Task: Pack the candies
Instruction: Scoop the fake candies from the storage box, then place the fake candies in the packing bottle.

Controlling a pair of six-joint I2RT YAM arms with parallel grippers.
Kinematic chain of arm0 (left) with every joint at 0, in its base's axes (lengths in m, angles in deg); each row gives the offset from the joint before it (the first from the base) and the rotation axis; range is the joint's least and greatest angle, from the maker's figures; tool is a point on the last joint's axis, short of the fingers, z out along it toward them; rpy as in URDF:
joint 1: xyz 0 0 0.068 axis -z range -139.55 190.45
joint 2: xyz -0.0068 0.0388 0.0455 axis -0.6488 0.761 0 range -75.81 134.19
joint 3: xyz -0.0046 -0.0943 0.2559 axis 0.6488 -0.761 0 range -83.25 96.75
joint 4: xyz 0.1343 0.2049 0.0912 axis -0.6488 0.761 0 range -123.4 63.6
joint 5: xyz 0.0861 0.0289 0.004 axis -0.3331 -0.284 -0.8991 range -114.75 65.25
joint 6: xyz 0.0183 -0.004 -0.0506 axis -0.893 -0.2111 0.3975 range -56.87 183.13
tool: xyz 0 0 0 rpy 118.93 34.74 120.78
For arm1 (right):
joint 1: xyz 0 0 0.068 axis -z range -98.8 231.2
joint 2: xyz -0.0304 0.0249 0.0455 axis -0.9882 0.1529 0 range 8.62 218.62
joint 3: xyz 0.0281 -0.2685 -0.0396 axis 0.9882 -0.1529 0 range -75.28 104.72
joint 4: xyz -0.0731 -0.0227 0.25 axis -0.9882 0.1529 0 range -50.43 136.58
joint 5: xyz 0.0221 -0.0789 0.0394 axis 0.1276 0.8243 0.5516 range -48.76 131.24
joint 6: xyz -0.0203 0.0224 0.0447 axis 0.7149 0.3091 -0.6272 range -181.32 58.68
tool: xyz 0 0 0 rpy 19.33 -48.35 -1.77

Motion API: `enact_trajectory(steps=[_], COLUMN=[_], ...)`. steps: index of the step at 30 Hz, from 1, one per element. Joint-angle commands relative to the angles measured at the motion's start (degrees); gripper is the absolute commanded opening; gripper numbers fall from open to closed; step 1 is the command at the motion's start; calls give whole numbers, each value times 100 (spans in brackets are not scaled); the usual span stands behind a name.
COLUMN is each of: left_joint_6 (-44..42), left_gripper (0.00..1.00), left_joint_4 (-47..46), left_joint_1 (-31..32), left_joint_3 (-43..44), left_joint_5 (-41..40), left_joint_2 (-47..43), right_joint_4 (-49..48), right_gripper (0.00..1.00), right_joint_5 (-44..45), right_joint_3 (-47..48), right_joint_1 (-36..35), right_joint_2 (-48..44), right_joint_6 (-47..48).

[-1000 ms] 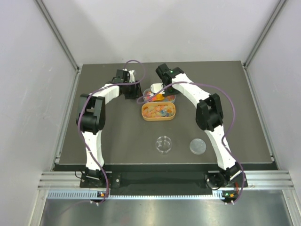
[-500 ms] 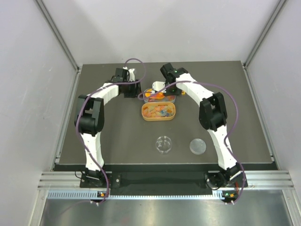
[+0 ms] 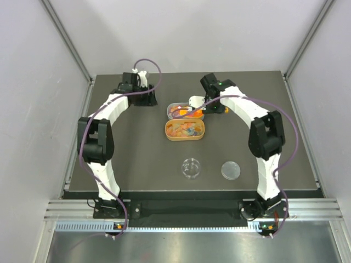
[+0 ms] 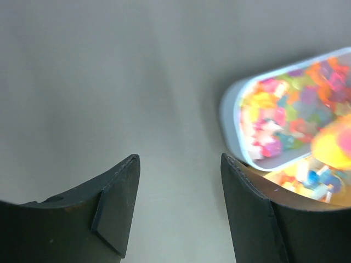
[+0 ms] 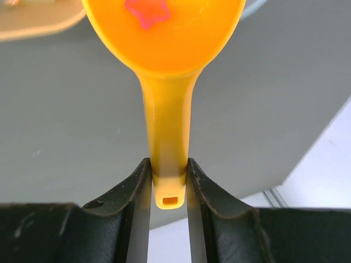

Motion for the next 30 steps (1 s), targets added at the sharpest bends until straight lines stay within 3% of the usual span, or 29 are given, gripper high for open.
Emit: enact_trajectory(steps=[1,7,19,30], left_joint_6=[-186,-397,-581,-713], left_gripper=[65,66,66,67], left_joint_4=[12,21,-14,-295], left_joint_1=[-268,-348,-444,-497], left_joint_3=[34,-159,-651,-1293], left_joint_5=[-236,-447,-640,-904], left_joint_2=[-425,-680,-1225,-1770], right_joint_4=[-137,-287,389,829], right_gripper=[0,0,0,0], right_joint_5=[-257,-574,-1286,-170], right_joint_3=[-570,-1530,-2751,-3140], right_joint_1=[31,31,-92,-1023], right_joint_2=[-1131,-2266,-3751,-4350], right_joint_6=[257,495,960,1365])
